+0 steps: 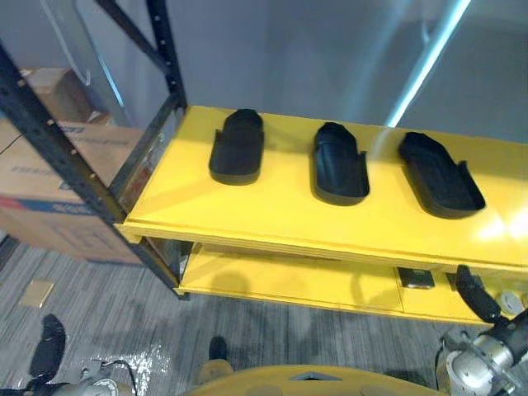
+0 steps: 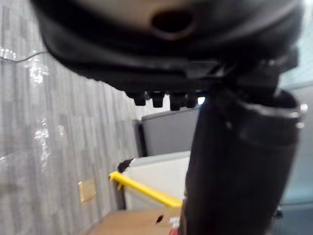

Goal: Walk over and take three plastic housings, then place them on the shelf

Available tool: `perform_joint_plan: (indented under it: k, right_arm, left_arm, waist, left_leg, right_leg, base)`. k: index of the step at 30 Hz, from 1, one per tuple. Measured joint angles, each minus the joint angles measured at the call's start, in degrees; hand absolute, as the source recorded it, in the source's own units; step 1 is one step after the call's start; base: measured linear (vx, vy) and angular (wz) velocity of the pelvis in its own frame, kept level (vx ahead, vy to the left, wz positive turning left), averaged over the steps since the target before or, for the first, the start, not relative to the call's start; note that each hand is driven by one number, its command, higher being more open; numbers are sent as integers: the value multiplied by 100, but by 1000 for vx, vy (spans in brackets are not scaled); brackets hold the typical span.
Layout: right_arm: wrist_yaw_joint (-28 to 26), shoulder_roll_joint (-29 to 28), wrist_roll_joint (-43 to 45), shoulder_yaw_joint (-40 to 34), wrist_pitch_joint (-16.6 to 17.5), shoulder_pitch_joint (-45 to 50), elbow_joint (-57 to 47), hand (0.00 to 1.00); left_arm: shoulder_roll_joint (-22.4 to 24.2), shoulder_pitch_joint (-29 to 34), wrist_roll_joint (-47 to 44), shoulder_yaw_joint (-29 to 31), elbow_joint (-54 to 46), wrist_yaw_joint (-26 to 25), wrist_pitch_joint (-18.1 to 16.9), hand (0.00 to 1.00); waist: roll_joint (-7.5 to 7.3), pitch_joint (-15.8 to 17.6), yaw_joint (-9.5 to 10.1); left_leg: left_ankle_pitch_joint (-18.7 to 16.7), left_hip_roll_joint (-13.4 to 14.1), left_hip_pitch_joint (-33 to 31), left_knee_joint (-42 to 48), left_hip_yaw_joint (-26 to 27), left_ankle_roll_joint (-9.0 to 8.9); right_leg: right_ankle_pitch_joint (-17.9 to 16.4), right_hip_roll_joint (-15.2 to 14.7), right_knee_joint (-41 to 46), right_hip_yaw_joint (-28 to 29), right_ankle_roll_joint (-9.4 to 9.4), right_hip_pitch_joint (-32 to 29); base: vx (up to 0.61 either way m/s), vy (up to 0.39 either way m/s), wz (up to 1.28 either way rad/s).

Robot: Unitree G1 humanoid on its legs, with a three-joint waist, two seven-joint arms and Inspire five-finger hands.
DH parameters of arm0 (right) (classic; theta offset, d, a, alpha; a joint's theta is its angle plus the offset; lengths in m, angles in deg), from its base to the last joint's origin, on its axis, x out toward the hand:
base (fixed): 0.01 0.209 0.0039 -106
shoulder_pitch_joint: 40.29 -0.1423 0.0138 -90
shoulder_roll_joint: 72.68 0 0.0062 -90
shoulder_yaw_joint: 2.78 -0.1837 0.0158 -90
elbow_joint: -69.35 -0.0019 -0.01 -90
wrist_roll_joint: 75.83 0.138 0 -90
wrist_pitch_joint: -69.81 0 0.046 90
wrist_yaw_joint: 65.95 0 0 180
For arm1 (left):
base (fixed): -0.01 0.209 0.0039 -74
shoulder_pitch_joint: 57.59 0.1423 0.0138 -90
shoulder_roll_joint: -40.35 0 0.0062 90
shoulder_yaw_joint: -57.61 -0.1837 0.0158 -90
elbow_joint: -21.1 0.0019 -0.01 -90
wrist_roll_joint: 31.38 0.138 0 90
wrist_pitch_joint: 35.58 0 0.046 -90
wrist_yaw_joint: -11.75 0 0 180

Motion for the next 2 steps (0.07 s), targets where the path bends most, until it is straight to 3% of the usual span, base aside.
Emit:
perform_joint_plan:
  k: [2]
  right_arm:
    - [-480,-2,528,34,-42,-32,979,100]
  left_arm:
    - [-132,-223,-150,-168,528,439,106,100]
  waist:
    - [43,10,-15]
  left_leg:
    - [-16,39,47,0,34,-10]
  right_leg:
    - [-40,30,0,20,-8,9]
  base:
    - [-10,-39,-10]
